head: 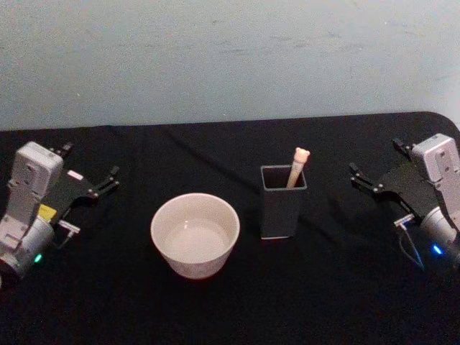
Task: Pick up the stirring spoon with one hand, stir inside the cup, then place it back in its original position.
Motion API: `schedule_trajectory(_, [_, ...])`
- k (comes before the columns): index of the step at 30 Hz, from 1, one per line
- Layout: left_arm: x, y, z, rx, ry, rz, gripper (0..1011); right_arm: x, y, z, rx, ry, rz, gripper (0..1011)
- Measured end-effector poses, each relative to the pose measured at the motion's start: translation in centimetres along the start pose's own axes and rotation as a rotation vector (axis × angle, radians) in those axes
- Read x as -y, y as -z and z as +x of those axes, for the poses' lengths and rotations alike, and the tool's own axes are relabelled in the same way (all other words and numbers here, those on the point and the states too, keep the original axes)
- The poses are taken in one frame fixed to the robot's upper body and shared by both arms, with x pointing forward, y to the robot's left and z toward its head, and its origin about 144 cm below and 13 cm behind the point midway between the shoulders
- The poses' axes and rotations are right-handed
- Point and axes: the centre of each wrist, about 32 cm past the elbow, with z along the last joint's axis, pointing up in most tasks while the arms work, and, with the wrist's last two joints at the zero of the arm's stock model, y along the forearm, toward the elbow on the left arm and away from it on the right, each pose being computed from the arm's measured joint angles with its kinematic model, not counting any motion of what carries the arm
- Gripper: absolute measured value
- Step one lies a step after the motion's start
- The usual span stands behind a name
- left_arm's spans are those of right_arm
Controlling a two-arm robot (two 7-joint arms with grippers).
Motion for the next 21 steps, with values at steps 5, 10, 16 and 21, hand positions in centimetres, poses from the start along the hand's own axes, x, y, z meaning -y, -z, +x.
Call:
schedule_trajectory(5, [0.0,0.0,0.0,0.0,0.0,0.0,1001,0.0,0.0,0.0,0.0,0.0,0.0,1002])
schedule_trajectory(10, [0.0,0.0,0.0,0.0,0.0,0.0,1001,0.0,0.0,0.0,0.0,0.0,0.0,1002])
schedule_trajectory(16, [0.0,0.0,0.0,0.0,0.0,0.0,1001,0.0,0.0,0.0,0.0,0.0,0.0,1002])
schedule_trajectory(21, [0.0,0.0,0.0,0.0,0.0,0.0,1001,0.0,0.0,0.0,0.0,0.0,0.0,1002])
